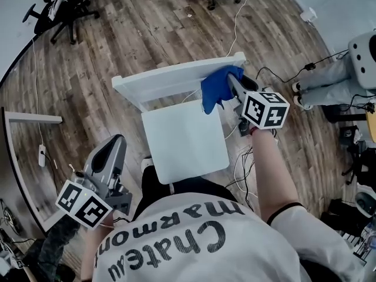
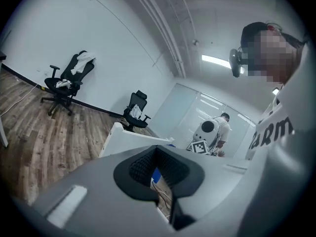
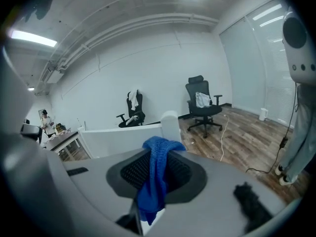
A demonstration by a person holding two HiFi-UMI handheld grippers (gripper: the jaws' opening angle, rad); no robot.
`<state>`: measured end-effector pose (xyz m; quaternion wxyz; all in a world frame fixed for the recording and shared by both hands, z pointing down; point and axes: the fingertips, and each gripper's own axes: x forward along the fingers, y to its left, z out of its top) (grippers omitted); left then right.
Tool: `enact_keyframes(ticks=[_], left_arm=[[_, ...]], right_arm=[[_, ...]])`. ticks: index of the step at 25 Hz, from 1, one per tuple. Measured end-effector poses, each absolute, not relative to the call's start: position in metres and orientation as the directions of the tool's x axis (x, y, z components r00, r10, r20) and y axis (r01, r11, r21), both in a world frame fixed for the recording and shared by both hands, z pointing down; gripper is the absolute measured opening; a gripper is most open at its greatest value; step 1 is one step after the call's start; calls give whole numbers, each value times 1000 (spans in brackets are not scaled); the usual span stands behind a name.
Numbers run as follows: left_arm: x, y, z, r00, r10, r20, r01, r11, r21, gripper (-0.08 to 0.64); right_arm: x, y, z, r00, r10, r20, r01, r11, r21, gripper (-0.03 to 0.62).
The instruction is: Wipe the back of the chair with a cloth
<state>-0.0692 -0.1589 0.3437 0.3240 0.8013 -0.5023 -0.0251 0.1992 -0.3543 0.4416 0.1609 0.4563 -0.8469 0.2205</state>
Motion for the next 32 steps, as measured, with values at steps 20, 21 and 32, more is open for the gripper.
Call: enact_keyframes(ticks=[20, 21, 32], left_arm=[[-179, -120, 362, 418, -868, 269, -778, -188, 600, 8], [-184, -117, 365, 419, -866, 273, -775, -184, 605, 8], [-230, -77, 395, 361, -880, 310, -745, -72, 663, 8]], right_arm=[[91, -305, 480, -509, -650, 565, -857, 445, -260, 87], [69, -296, 485, -538, -619, 573, -837, 474, -273, 86], [-88, -237, 503, -708, -357, 609, -613, 740, -277, 87]])
